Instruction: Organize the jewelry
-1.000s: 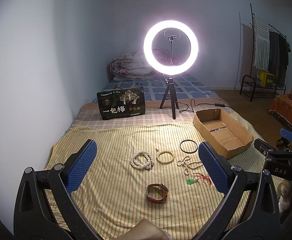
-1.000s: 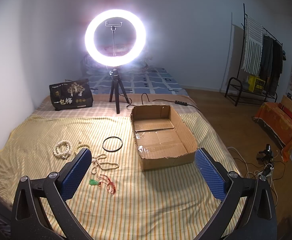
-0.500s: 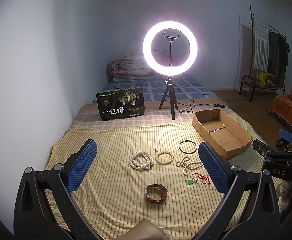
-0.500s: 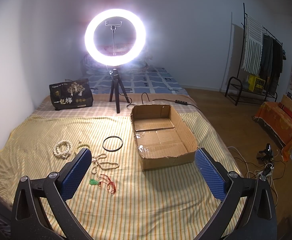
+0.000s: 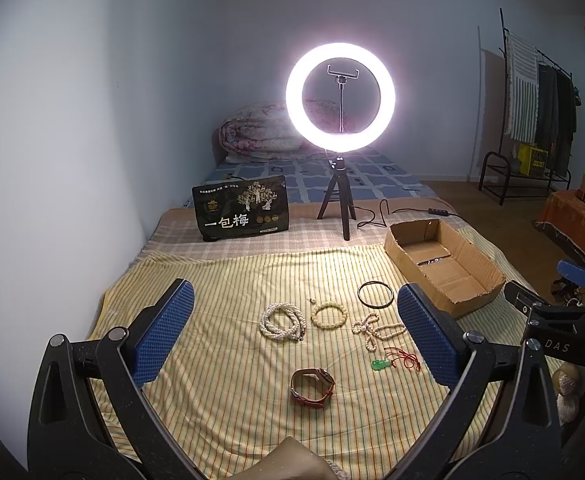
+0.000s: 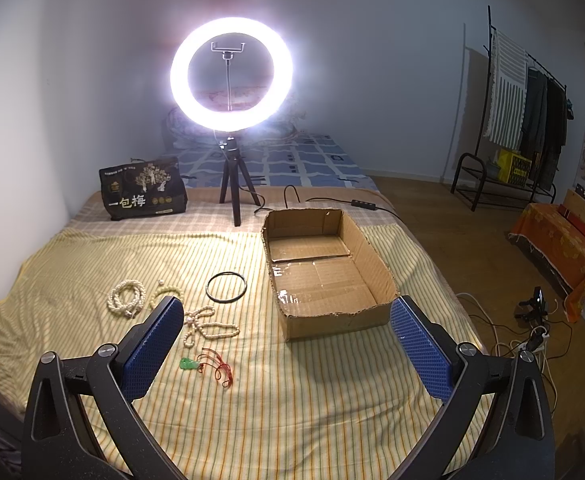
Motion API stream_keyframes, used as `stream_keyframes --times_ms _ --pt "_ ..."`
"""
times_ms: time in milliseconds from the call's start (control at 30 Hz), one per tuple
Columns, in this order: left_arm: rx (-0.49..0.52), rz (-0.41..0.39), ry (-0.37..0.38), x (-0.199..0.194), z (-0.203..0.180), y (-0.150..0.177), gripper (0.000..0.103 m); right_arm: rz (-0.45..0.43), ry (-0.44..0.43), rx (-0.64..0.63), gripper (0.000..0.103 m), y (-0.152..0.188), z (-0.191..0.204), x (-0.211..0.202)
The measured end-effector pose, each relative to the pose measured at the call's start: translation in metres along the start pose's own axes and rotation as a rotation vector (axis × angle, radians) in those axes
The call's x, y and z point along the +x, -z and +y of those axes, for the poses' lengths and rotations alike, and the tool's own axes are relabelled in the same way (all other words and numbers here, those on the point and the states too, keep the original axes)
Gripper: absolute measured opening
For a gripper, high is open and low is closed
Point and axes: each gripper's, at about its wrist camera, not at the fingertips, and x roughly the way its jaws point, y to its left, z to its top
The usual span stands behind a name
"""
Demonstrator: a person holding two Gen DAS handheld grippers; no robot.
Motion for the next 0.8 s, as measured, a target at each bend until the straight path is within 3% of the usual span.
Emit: stream_keyframes --times_ms 800 --pt "0.000 0.001 0.002 -0.0018 0.0002 0.0014 0.103 0.014 -0.011 -0.007 0.103 0.0010 0.0025 0.0026"
